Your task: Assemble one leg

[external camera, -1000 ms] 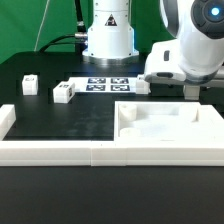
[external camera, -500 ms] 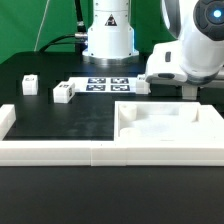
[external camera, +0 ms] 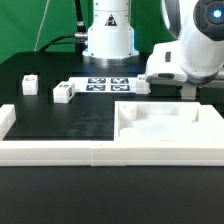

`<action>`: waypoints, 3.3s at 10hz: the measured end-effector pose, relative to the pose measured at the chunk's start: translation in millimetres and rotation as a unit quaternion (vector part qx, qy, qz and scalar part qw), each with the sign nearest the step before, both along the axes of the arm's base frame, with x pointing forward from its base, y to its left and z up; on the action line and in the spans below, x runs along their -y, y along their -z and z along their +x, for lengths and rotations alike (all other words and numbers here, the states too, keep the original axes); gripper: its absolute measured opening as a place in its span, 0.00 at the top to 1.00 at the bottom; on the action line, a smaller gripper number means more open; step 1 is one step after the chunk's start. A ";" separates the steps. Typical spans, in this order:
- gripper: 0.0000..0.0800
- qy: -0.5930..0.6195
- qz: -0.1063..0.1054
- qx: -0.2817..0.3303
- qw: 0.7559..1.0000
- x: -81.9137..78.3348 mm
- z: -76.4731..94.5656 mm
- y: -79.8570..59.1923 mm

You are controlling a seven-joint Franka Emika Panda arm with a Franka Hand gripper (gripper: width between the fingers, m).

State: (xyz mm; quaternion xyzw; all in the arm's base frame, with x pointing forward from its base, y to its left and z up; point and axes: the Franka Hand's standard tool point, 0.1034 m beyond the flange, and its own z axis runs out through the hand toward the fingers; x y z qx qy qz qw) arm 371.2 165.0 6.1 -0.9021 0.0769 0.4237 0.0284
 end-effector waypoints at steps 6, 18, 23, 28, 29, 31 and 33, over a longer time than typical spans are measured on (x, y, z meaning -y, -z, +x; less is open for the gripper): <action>0.64 -0.009 0.001 0.011 1.000 7.5 18.9 -65.5; 0.64 -0.016 -0.003 0.418 0.908 16.8 82.4 -90.0; 0.64 -0.059 0.019 0.558 0.828 26.5 129.8 -109.8; 0.64 -0.065 0.020 0.553 0.830 27.1 133.9 -111.5; 0.64 -0.081 0.024 0.555 0.828 29.8 138.3 -110.4; 0.64 -0.124 0.031 0.561 0.818 45.3 171.2 -107.8; 0.64 -0.148 0.037 0.560 0.814 52.2 202.0 -116.3</action>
Offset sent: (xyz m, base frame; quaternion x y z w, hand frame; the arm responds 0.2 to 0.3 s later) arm 0.0116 -0.0141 0.0720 -0.0382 -0.0117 -0.0354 0.9986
